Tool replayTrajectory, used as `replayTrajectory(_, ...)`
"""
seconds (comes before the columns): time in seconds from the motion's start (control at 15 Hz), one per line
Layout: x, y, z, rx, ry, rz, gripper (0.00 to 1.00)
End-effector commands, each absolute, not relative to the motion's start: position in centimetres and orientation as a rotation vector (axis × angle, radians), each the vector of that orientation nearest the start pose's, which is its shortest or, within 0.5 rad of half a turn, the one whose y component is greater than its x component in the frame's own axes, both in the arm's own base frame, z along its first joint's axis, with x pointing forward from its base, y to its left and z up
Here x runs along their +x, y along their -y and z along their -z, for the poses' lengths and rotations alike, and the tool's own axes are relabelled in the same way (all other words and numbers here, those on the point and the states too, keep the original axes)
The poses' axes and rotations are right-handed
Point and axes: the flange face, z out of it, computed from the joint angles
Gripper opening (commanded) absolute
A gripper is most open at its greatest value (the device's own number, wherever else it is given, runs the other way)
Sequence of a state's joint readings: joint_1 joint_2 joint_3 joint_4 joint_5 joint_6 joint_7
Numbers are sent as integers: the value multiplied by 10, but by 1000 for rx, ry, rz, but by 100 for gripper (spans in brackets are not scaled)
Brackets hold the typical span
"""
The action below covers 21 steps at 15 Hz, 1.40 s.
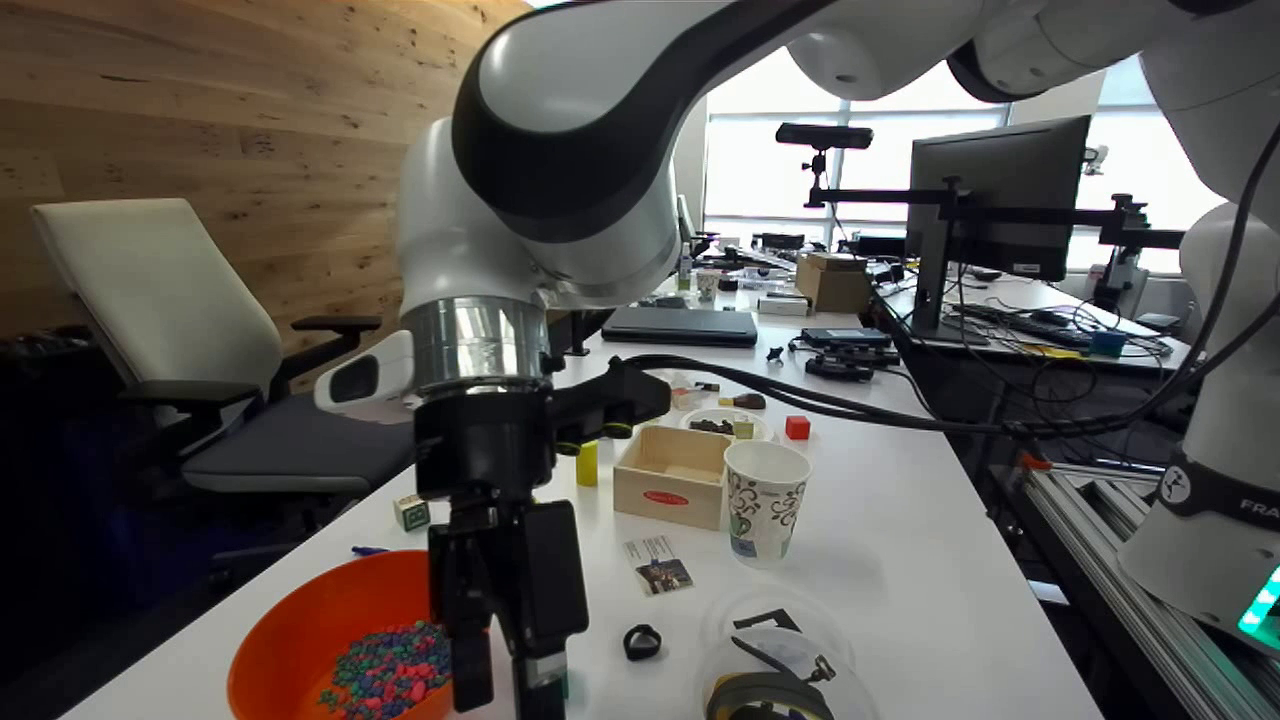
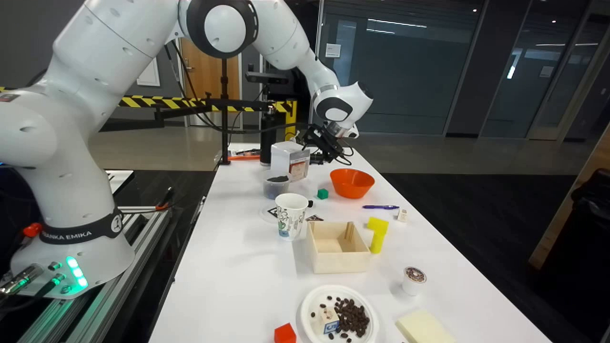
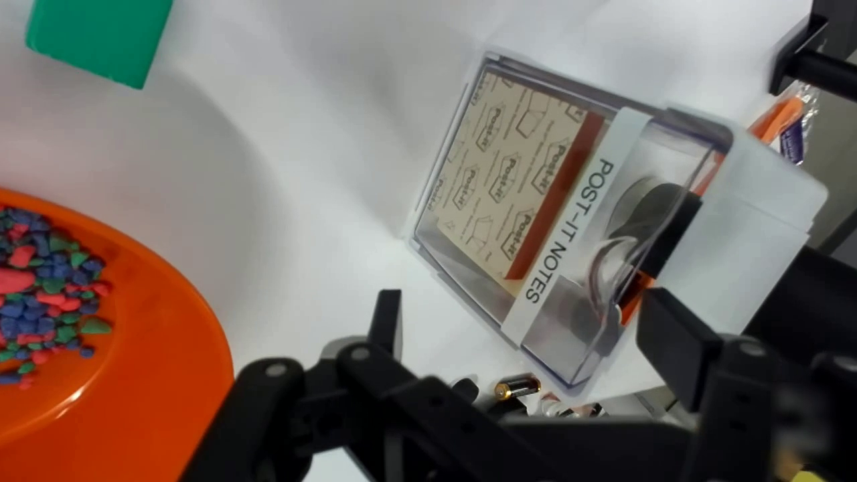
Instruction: Open the small white box on the table
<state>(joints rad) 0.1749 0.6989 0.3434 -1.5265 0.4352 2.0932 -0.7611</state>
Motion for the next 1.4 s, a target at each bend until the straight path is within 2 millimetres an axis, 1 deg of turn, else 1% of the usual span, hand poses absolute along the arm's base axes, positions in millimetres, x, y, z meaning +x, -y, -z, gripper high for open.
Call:
replayTrajectory(0.0, 619, -339, -266, -2291, 1182, -66, 91)
replayTrajectory(0.07, 618, -339, -265, -2294, 1180, -69, 92)
replayTrajectory(0.13, 618, -339, -265, -2298, 1177, -69, 90)
replayTrajectory(0.2, 618, -339, -265, -2298, 1176, -66, 91)
replayTrajectory(0.73, 620, -334, -263, -2314, 1162, -67, 88)
replayTrajectory(1.33, 617, -340, -256, -2303, 1168, -88, 89)
